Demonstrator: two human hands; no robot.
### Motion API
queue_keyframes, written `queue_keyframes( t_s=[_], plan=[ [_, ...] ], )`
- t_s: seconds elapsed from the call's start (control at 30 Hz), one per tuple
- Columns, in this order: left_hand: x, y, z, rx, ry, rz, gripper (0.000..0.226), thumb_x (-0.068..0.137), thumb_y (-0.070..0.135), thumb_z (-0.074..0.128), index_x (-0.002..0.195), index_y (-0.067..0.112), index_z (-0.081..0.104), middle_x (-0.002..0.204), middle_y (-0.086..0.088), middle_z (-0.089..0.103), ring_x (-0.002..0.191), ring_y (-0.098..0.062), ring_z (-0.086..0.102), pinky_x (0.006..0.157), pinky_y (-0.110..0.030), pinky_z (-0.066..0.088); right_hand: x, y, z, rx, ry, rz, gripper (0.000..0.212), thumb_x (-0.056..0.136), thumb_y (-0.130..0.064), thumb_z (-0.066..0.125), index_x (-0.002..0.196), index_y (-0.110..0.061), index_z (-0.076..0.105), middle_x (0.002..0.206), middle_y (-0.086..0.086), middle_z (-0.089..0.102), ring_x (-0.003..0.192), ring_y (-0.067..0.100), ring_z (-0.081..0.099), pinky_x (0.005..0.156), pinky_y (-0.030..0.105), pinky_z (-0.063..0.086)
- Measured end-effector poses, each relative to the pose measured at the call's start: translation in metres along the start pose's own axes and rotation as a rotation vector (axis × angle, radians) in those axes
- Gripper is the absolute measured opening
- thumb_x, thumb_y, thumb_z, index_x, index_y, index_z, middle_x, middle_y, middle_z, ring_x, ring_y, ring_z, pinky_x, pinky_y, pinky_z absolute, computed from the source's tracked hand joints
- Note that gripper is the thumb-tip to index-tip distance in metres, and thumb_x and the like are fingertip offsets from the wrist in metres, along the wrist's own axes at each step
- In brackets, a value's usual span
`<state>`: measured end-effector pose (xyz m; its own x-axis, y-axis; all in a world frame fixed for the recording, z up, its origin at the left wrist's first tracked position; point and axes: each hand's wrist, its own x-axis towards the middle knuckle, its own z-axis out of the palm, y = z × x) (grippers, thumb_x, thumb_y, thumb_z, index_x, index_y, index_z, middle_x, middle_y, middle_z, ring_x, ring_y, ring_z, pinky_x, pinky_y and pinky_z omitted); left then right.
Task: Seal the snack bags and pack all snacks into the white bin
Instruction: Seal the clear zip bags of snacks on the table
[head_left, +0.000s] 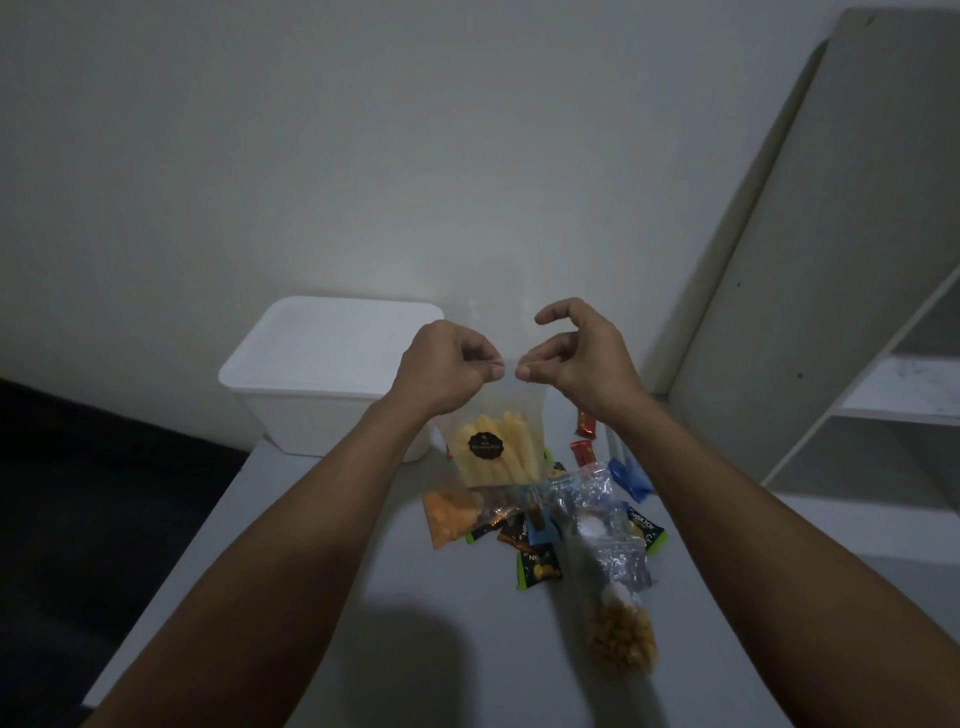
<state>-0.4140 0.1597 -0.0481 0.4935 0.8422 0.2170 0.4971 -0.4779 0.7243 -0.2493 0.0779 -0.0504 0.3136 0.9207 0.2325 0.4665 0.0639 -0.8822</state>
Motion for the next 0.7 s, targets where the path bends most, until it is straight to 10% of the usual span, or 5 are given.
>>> queue_keyframes(
  t_s=[0.2, 0.7],
  plan=[
    [0.000, -0.006, -0.005, 0.015, -0.005, -0.021, 0.005, 0.074, 0.025, 0.080, 0.077, 0.023, 0.077, 0.075, 0.010, 0.071, 0.077, -0.007, 0.066, 0.078, -0.030, 0.053, 0.001, 0.005, -0.004, 0.008, 0.038, 0.000, 0.032, 0.076, 0.002, 0.079, 0.097, -0.005, 0.056, 0.074, 0.012, 0.074, 0.073, 0.018, 0.074, 0.079, 0.041, 0.061],
    [-0.002, -0.015, -0.019, -0.100, 0.059, -0.026, 0.012, 0.072, 0.010, 0.082, 0.083, 0.009, 0.077, 0.080, -0.005, 0.074, 0.074, -0.013, 0.066, 0.067, -0.018, 0.050, 0.002, 0.001, -0.004, -0.111, 0.035, -0.031, 0.022, 0.078, -0.006, 0.080, 0.089, -0.015, 0.063, 0.078, 0.012, 0.071, 0.071, 0.020, 0.072, 0.075, 0.042, 0.061]
  ],
)
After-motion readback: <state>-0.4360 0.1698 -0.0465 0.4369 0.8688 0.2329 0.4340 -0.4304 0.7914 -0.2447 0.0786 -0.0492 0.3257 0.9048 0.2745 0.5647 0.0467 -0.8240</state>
